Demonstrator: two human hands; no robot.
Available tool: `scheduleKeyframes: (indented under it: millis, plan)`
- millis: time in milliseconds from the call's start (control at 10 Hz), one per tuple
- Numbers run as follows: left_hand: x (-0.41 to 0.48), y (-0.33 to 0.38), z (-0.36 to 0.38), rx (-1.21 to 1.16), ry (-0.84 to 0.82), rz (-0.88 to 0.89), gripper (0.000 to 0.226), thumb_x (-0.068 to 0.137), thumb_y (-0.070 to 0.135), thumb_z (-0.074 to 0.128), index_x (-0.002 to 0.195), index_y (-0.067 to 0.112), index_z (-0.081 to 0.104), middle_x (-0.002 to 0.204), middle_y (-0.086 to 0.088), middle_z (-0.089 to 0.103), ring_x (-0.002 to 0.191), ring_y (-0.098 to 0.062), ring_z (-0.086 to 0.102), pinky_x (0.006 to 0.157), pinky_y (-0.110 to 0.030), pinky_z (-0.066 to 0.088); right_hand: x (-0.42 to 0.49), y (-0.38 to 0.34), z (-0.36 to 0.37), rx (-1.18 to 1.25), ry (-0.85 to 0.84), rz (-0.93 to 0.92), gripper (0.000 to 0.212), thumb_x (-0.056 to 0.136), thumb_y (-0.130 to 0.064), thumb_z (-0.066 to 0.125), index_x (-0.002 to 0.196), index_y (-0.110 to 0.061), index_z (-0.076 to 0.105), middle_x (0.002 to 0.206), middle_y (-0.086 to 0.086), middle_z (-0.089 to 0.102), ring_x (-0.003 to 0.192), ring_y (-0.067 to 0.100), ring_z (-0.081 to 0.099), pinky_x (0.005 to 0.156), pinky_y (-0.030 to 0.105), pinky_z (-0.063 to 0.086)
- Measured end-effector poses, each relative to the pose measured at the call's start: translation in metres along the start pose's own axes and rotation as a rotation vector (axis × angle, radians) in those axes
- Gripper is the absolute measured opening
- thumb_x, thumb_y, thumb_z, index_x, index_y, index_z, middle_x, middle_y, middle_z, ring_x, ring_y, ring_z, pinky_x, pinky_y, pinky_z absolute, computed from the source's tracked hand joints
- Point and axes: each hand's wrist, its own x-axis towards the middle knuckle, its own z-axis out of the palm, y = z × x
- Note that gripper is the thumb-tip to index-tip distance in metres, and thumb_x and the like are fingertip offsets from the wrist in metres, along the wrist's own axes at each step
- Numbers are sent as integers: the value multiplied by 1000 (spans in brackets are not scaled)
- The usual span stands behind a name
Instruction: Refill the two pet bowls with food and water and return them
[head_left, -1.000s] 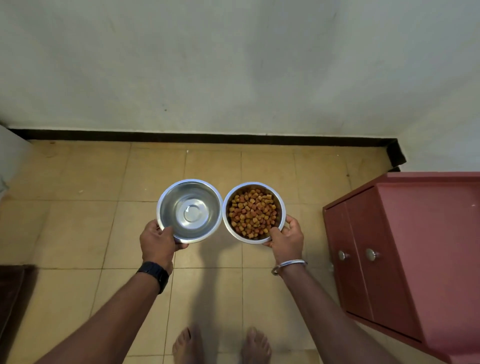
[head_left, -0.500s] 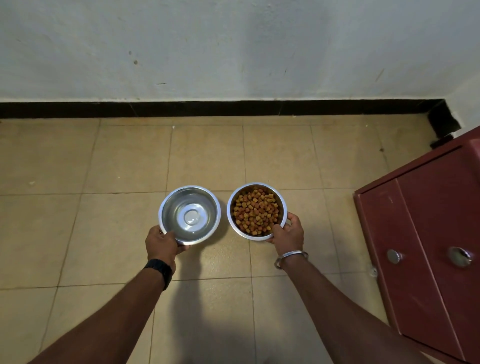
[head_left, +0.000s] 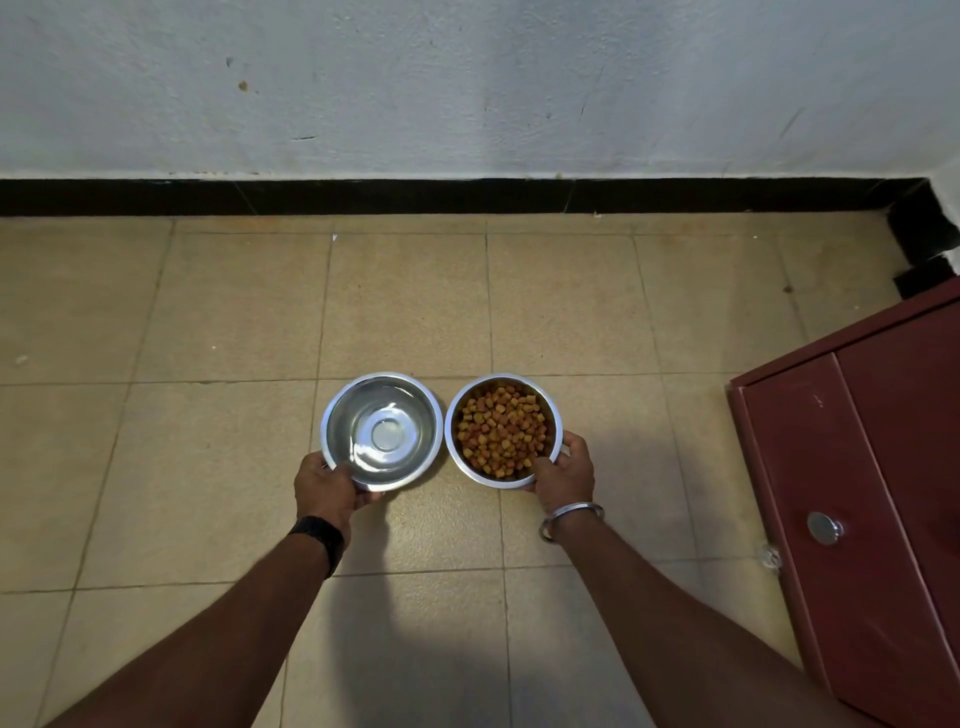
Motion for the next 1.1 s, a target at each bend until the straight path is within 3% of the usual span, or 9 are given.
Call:
scheduleKeyframes:
  millis: [400,600,700,800,1000,1100]
  plan:
    - [8,-6,-2,-14,-18,-5,27,96,-7,58,111,14,62,99,-20,72,73,-32,73,47,-32,62,2,7,1,-48,-8,10,47,90,9,66,133,-10,59,124,20,73,113,41,73,93,65,62]
    - [-2,-3,-7,-70,-95,-40,29,101,3,66,128,11,59,106,-21,72,76,-32,75,50,-35,63,-7,2,-7,-23,-54,59,45,96,-4,72,135,-16,52,121,12,68,106,35,74,78,50,68]
    - [-20,6,-16,-2,-109,-51,51,103,19,71,148,12,48,110,-26,73,78,-35,73,66,-43,65,-22,-12,-16,-102,-43,32,52,95,-10,76,140,-15,49,110,4,66,104,30,71,86,45,61]
    - [-43,21,-28,49,-111,-30,65,103,22,71,158,14,37,126,-22,68,85,-37,72,74,-46,61,-44,-30,-26,-173,-27,-30,53,94,-9,77,141,-12,51,106,-1,63,102,24,65,85,31,47]
    - [-125,88,-65,139,-152,56,61,104,19,68,157,14,38,144,-17,58,90,-36,72,74,-44,60,-123,-102,-57,-185,-98,-96,54,96,-7,72,145,-13,51,138,14,66,116,30,68,99,38,54]
    - [-182,141,-86,179,-162,101,60,104,19,68,157,14,40,147,-16,56,91,-35,73,75,-44,60,-170,-156,-80,-173,-136,-120,53,97,-6,71,146,-11,52,141,17,66,116,34,69,104,43,56]
